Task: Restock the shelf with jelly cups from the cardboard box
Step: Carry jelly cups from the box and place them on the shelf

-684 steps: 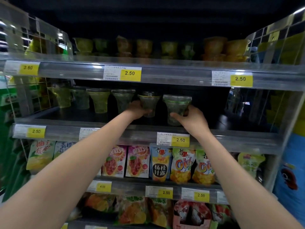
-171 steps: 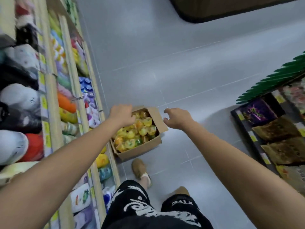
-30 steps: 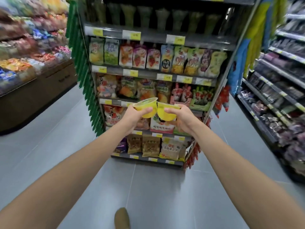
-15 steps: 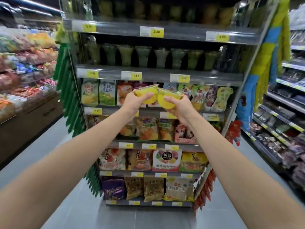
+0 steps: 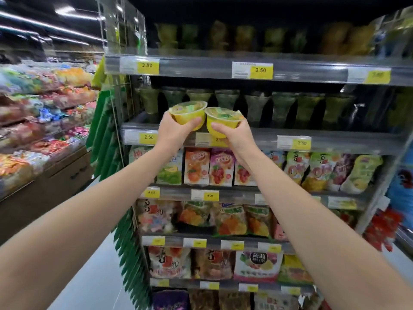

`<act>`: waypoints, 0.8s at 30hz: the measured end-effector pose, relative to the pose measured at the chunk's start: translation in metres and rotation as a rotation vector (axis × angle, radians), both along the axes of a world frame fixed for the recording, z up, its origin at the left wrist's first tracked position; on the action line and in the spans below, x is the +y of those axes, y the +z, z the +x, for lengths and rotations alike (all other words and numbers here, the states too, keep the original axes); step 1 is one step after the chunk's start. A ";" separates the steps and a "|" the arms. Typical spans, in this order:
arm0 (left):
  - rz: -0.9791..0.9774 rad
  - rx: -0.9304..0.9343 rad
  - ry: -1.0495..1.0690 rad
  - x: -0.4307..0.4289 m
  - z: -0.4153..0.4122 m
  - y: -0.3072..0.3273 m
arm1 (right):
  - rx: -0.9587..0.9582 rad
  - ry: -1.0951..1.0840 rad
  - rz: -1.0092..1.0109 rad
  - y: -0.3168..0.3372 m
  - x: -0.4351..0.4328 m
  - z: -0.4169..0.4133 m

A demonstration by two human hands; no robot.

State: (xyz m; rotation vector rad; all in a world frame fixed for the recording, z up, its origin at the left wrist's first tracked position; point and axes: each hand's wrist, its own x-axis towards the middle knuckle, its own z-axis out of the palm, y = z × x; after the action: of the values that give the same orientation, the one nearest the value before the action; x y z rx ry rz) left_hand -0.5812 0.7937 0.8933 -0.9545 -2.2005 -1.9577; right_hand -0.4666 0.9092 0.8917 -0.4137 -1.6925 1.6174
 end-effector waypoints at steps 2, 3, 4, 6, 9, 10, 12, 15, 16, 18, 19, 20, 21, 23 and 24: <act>-0.041 0.076 0.086 0.004 -0.017 0.005 | -0.020 -0.085 0.078 0.005 0.005 -0.016; -0.069 0.110 0.128 0.007 -0.024 0.007 | -0.027 -0.120 0.124 0.007 0.010 -0.025; -0.100 0.134 0.170 0.009 -0.031 0.008 | -0.027 -0.135 0.158 0.008 0.013 -0.032; -0.179 0.155 0.255 0.011 -0.041 0.010 | -0.018 -0.153 0.206 0.013 0.016 -0.043; -0.304 0.240 0.342 0.009 -0.055 0.009 | 0.009 -0.160 0.235 0.025 0.018 -0.060; -0.337 0.269 0.354 0.007 -0.061 0.008 | 0.012 -0.140 0.237 0.032 0.017 -0.065; -0.371 0.275 0.388 0.003 -0.072 0.006 | 0.000 -0.062 0.241 0.040 0.017 -0.078; -0.377 0.261 0.428 -0.006 -0.082 0.006 | -0.026 0.036 0.231 0.040 0.011 -0.100; -0.377 0.261 0.444 -0.010 -0.085 0.006 | -0.023 0.066 0.217 0.038 0.008 -0.108; -0.366 0.241 0.483 -0.020 -0.096 0.003 | -0.012 0.130 0.170 0.035 0.001 -0.123; -0.343 0.215 0.492 -0.025 -0.101 0.001 | -0.007 0.162 0.149 0.035 -0.003 -0.130; -0.307 0.181 0.482 -0.030 -0.106 -0.001 | -0.006 0.186 0.135 0.035 -0.006 -0.136; -0.259 0.155 0.454 -0.035 -0.109 -0.002 | -0.009 0.205 0.130 0.036 -0.010 -0.143; -0.195 0.137 0.393 -0.042 -0.112 -0.002 | -0.014 0.235 0.114 0.038 -0.017 -0.153; -0.191 0.138 0.376 -0.046 -0.112 -0.002 | -0.013 0.249 0.089 0.039 -0.020 -0.157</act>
State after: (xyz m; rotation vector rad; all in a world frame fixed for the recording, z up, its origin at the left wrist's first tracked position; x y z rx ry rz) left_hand -0.6935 0.7479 0.8917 -0.6102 -2.3117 -1.4972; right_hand -0.6234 0.8891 0.9303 -0.1749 -1.8778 1.7091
